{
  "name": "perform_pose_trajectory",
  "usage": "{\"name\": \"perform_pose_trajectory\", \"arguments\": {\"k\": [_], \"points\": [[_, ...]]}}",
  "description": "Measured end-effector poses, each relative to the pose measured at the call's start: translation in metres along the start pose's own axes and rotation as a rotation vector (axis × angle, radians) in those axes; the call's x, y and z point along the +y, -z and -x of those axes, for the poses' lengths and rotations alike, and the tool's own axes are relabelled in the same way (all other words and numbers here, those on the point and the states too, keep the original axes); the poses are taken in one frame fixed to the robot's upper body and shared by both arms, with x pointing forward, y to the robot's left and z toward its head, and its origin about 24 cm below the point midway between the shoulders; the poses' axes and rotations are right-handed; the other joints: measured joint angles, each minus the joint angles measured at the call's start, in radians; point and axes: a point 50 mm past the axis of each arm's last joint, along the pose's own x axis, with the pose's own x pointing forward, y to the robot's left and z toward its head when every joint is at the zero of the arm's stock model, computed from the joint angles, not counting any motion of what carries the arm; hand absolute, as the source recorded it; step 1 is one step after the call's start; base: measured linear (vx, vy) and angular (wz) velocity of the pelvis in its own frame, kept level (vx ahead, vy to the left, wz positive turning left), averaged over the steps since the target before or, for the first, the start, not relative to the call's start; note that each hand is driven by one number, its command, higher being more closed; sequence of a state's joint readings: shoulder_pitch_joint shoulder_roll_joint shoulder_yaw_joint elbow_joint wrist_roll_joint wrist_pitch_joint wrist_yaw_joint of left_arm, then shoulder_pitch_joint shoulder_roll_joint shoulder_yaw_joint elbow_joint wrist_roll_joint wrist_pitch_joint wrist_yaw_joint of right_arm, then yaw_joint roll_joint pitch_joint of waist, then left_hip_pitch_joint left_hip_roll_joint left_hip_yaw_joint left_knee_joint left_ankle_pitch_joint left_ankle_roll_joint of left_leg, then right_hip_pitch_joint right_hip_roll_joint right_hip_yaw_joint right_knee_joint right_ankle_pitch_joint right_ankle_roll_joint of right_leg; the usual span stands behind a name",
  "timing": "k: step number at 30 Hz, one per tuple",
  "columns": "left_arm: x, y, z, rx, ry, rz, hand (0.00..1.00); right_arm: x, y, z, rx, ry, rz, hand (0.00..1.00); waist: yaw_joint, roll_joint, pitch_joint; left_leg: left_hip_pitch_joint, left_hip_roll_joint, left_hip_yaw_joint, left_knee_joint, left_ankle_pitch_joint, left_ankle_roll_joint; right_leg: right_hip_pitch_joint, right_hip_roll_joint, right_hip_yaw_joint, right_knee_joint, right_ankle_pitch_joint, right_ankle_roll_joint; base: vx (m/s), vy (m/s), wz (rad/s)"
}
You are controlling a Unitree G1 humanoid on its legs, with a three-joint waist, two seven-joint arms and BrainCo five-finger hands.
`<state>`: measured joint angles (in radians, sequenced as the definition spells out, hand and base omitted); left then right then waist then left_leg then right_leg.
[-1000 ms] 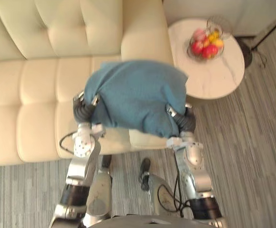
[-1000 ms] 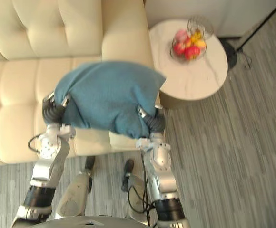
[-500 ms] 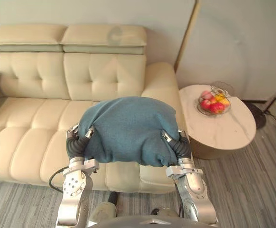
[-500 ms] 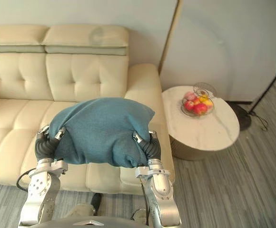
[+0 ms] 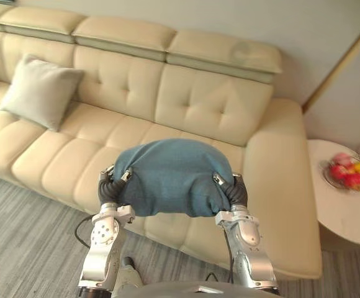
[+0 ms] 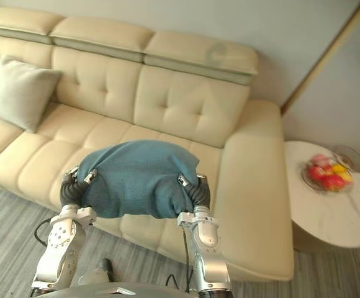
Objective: Pick up cushions and gather them together orderly.
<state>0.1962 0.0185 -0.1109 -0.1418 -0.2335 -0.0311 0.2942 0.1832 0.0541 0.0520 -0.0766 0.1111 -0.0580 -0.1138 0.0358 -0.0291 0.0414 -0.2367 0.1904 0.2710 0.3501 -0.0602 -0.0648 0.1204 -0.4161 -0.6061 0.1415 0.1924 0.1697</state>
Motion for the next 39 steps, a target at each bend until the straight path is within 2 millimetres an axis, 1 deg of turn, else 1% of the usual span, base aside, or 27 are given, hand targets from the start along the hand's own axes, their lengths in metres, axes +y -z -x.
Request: {"name": "perform_pose_trajectory", "arguments": {"k": [1, 2, 3, 4, 5, 6, 7, 8, 9, 10, 11, 12, 13, 15, 16, 18, 19, 22, 23, 26, 27, 28, 29, 30, 32, 36, 39], "points": [[0.001, 0.002, 0.002, 0.011, 0.003, -0.004, 1.00, -0.001, 0.007, 0.000, 0.032, -0.003, 0.008, 1.00, 0.004, 0.003, 0.017, -0.003, -0.022, 0.000, 0.055, -0.057, 0.023, -0.031, -0.063, 0.036, 0.121, 0.014, -0.018, -0.03, 0.351, 0.13], [0.002, 0.004, 0.003, 0.016, 0.004, -0.007, 1.00, -0.001, 0.010, 0.000, 0.044, -0.004, 0.010, 1.00, 0.005, 0.002, 0.021, -0.002, -0.035, 0.007, 0.058, -0.075, 0.028, -0.068, -0.091, 0.062, 0.171, 0.036, -0.055, -0.04, 0.349, -0.06], [0.002, 0.004, 0.003, 0.018, 0.007, -0.010, 1.00, 0.000, 0.013, -0.003, 0.058, -0.009, 0.016, 1.00, 0.005, 0.008, 0.042, 0.013, -0.052, 0.029, 0.043, -0.079, 0.044, -0.152, -0.130, 0.120, 0.273, 0.104, -0.170, -0.04, 0.314, -0.34], [0.004, 0.003, 0.002, 0.014, -0.001, -0.011, 1.00, 0.002, 0.014, -0.008, 0.063, -0.015, 0.018, 1.00, -0.005, 0.016, 0.085, 0.034, -0.054, 0.027, 0.028, -0.079, 0.061, -0.247, -0.115, 0.235, 0.411, 0.014, -0.221, -0.02, 0.191, -0.29], [0.004, 0.003, 0.002, 0.014, -0.002, -0.011, 1.00, 0.003, 0.014, -0.008, 0.066, -0.016, 0.012, 1.00, -0.011, 0.019, 0.099, 0.039, -0.052, 0.024, 0.025, -0.079, 0.070, -0.274, -0.082, 0.283, 0.461, -0.063, -0.189, -0.05, 0.215, -0.11], [0.005, 0.004, 0.003, 0.017, -0.005, -0.012, 1.00, 0.003, 0.014, -0.007, 0.072, -0.017, 0.014, 1.00, -0.019, 0.019, 0.115, 0.053, -0.053, 0.023, 0.009, -0.074, 0.081, -0.317, 0.000, 0.361, 0.526, -0.192, -0.133, -0.04, 0.129, 0.14], [0.006, 0.006, 0.004, 0.028, -0.007, -0.016, 1.00, 0.003, 0.015, -0.006, 0.077, -0.018, 0.013, 1.00, -0.031, 0.022, 0.119, 0.062, -0.063, 0.027, -0.019, -0.070, 0.088, -0.345, 0.094, 0.391, 0.527, -0.282, -0.097, 0.00, 0.166, 0.20], [0.007, 0.007, 0.005, 0.037, -0.006, -0.022, 1.00, 0.004, 0.015, -0.007, 0.075, -0.020, 0.012, 1.00, -0.039, -0.003, 0.117, 0.087, -0.091, 0.042, -0.070, -0.064, 0.099, -0.353, 0.145, 0.351, 0.469, -0.329, -0.106, 0.03, 0.085, 0.15], [0.007, 0.007, 0.005, 0.038, -0.005, -0.024, 1.00, 0.004, 0.014, -0.007, 0.072, -0.021, 0.011, 1.00, -0.039, -0.018, 0.115, 0.100, -0.101, 0.053, -0.092, -0.062, 0.102, -0.356, 0.163, 0.328, 0.438, -0.337, -0.114, 0.07, 0.052, 0.01], [0.008, 0.008, 0.005, 0.044, -0.005, -0.027, 1.00, 0.004, 0.013, -0.009, 0.066, -0.024, 0.015, 1.00, -0.038, -0.012, 0.121, 0.111, -0.108, 0.071, -0.116, -0.060, 0.104, -0.360, 0.207, 0.291, 0.357, -0.340, -0.118, 0.07, 0.016, -0.12], [0.009, 0.008, 0.005, 0.048, -0.006, -0.032, 1.00, 0.005, 0.011, -0.010, 0.061, -0.034, 0.022, 1.00, -0.038, -0.018, 0.113, 0.121, -0.112, 0.089, -0.143, -0.058, 0.100, -0.360, 0.263, 0.276, 0.239, -0.324, -0.133, 0.15, 0.013, -0.01], [0.010, 0.008, 0.005, 0.047, -0.002, -0.040, 1.00, 0.004, 0.010, -0.011, 0.056, -0.041, 0.030, 1.00, -0.046, -0.020, 0.111, 0.122, -0.129, 0.086, -0.158, -0.050, 0.088, -0.357, 0.300, 0.282, 0.147, -0.296, -0.168, 0.11, -0.002, 0.10], [0.009, 0.008, 0.005, 0.049, 0.001, -0.041, 1.00, 0.004, 0.010, -0.011, 0.055, -0.043, 0.034, 1.00, -0.049, -0.021, 0.110, 0.121, -0.134, 0.086, -0.156, -0.050, 0.088, -0.360, 0.306, 0.301, 0.143, -0.283, -0.185, 0.16, -0.041, 0.33], [0.008, 0.010, 0.007, 0.059, 0.003, -0.041, 1.00, 0.001, 0.011, -0.010, 0.062, -0.048, 0.043, 1.00, -0.064, -0.009, 0.110, 0.137, -0.132, 0.083, -0.142, -0.055, 0.075, -0.341, 0.310, 0.315, 0.146, -0.255, -0.196, 0.20, -0.091, 0.26], [0.010, 0.012, 0.009, 0.068, -0.002, -0.040, 1.00, 0.000, 0.015, -0.006, 0.077, -0.052, 0.045, 1.00, -0.060, 0.008, 0.099, 0.144, -0.102, 0.073, -0.108, -0.083, 0.053, -0.305, 0.333, 0.297, 0.125, -0.258, -0.200, 0.30, -0.128, 0.10], [0.010, 0.013, 0.013, 0.074, 0.005, -0.037, 1.00, -0.002, 0.014, 0.001, 0.079, -0.048, 0.039, 1.00, -0.046, 0.025, 0.089, 0.145, -0.056, 0.072, -0.037, -0.109, 0.044, -0.256, 0.368, 0.283, 0.086, -0.253, -0.204, 0.32, -0.136, 0.03], [0.009, 0.013, 0.014, 0.074, 0.007, -0.027, 1.00, -0.003, 0.009, 0.006, 0.058, -0.046, 0.036, 1.00, -0.041, 0.032, 0.087, 0.103, -0.013, 0.068, 0.087, -0.127, 0.050, -0.221, 0.392, 0.268, 0.062, -0.252, -0.210, 0.28, -0.122, 0.01], [0.003, 0.014, 0.015, 0.080, 0.017, 0.011, 1.00, -0.008, -0.004, 0.009, 0.007, -0.045, 0.047, 1.00, -0.033, 0.033, 0.085, 0.039, 0.042, 0.047, 0.287, -0.126, 0.043, -0.156, 0.415, 0.283, 0.003, -0.246, -0.220, 0.24, -0.042, -0.19], [0.000, 0.014, 0.015, 0.082, 0.026, 0.022, 1.00, -0.009, -0.010, 0.008, -0.021, -0.038, 0.050, 1.00, -0.028, 0.035, 0.081, 0.028, 0.045, 0.018, 0.309, -0.157, 0.042, -0.144, 0.414, 0.316, -0.006, -0.246, -0.220, 0.19, 0.061, -0.49], [-0.004, 0.011, 0.014, 0.068, 0.031, 0.036, 1.00, -0.009, -0.016, 0.008, -0.046, -0.035, 0.047, 1.00, -0.028, 0.045, 0.075, 0.037, 0.044, -0.066, 0.190, -0.180, 0.031, -0.142, 0.411, 0.372, -0.012, -0.244, -0.216, 0.13, 0.140, -0.66], [-0.005, 0.009, 0.014, 0.060, 0.032, 0.044, 1.00, -0.010, -0.015, 0.009, -0.042, -0.031, 0.047, 1.00, -0.028, 0.058, 0.067, 0.070, 0.041, -0.102, 0.042, -0.117, 0.033, -0.144, 0.415, 0.395, -0.011, -0.242, -0.205, 0.09, 0.239, -0.54], [-0.006, 0.009, 0.015, 0.057, 0.032, 0.048, 1.00, -0.010, -0.015, 0.009, -0.041, -0.030, 0.048, 1.00, -0.027, 0.066, 0.062, 0.087, 0.039, -0.129, 0.003, -0.069, -0.004, -0.148, 0.419, 0.412, -0.011, -0.242, -0.189, 0.09, 0.253, -0.83], [-0.005, 0.009, 0.015, 0.058, 0.030, 0.044, 1.00, -0.010, -0.012, 0.011, -0.030, -0.026, 0.040, 1.00, -0.016, 0.060, 0.047, 0.106, 0.018, -0.147, -0.018, -0.077, -0.039, -0.156, 0.410, 0.450, -0.018, -0.238, -0.165, 0.09, 0.233, -0.64], [-0.005, 0.008, 0.014, 0.054, 0.034, 0.042, 1.00, -0.010, -0.010, 0.014, -0.019, -0.016, 0.031, 1.00, -0.017, 0.052, 0.042, 0.121, -0.012, -0.148, -0.038, -0.075, -0.036, -0.156, 0.385, 0.483, -0.029, -0.228, -0.149, 0.07, 0.222, -0.57], [-0.001, 0.010, 0.017, 0.066, 0.026, 0.032, 1.00, -0.009, -0.007, 0.016, -0.007, -0.022, 0.028, 1.00, -0.020, 0.051, 0.042, 0.155, -0.041, -0.120, -0.060, -0.080, -0.026, -0.153, 0.358, 0.517, -0.040, -0.212, -0.135, 0.00, 0.250, -0.42], [0.008, 0.017, 0.026, 0.103, 0.003, 0.013, 1.00, -0.006, -0.004, 0.018, 0.010, -0.035, 0.017, 1.00, -0.007, 0.039, 0.035, 0.193, -0.056, -0.053, -0.090, -0.096, -0.003, -0.166, 0.348, 0.594, -0.058, -0.191, -0.109, -0.07, 0.107, -0.48], [0.011, 0.022, 0.031, 0.127, -0.007, 0.007, 1.00, -0.007, 0.001, 0.021, 0.032, -0.037, 0.016, 1.00, -0.006, 0.033, 0.032, 0.205, -0.052, 0.000, -0.092, -0.109, -0.004, -0.188, 0.354, 0.646, -0.067, -0.182, -0.108, -0.12, 0.011, -0.59]]}}
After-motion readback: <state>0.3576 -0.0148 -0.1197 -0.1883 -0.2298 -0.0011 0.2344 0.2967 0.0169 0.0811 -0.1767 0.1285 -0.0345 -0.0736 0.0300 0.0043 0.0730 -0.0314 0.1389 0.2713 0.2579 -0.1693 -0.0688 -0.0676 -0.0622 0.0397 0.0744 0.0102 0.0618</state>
